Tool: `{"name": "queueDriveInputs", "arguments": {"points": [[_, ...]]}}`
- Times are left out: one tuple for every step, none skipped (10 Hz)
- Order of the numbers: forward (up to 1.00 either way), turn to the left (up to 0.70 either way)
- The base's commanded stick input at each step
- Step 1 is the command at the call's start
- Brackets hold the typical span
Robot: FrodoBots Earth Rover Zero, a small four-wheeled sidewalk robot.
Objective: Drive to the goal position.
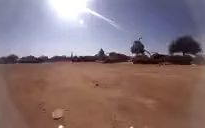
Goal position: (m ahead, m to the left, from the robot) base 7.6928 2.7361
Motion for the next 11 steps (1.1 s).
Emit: {"name": "queueDriveInputs", "arguments": {"points": [[0.70, 0.35], [0.70, 0.22], [0.70, 0.08], [0.70, 0.00], [0.70, 0.00], [0.70, 0.00], [0.70, 0.01], [0.70, 0.02], [0.70, 0.11], [0.70, 0.25], [0.70, 0.35]]}}
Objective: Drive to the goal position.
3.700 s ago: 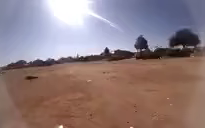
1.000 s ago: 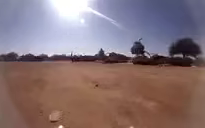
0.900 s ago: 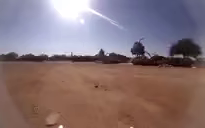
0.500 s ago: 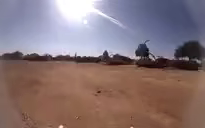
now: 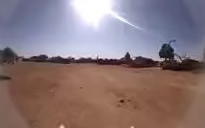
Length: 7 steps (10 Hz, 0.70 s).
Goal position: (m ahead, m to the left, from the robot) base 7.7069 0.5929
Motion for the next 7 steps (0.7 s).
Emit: {"name": "queueDriveInputs", "arguments": {"points": [[0.70, 0.35], [0.70, 0.35], [0.70, 0.25], [0.70, 0.15], [0.70, 0.00], [0.70, 0.00], [0.70, 0.00]]}}
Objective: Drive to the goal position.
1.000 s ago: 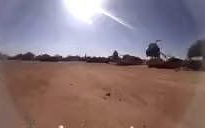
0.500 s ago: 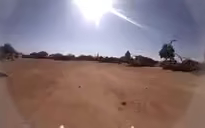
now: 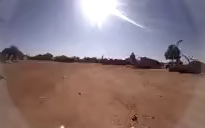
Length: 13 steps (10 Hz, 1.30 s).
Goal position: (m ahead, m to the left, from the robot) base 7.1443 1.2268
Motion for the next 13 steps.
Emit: {"name": "queueDriveInputs", "arguments": {"points": [[0.70, 0.00], [0.70, 0.00], [0.70, -0.35], [0.70, -0.35], [0.70, -0.35], [0.70, -0.35], [0.70, -0.35], [0.70, -0.19], [0.70, -0.09], [0.70, 0.00], [0.70, 0.00], [0.70, 0.00], [0.70, 0.00]]}}
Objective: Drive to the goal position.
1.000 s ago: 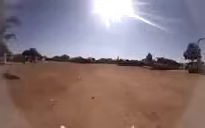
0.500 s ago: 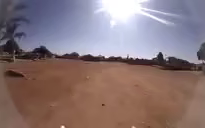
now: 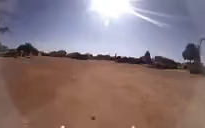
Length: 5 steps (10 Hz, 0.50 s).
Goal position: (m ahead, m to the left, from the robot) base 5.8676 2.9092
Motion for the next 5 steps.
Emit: {"name": "queueDriveInputs", "arguments": {"points": [[0.70, 0.00], [0.70, 0.00], [0.70, 0.00], [0.70, 0.00], [0.70, 0.00]]}}
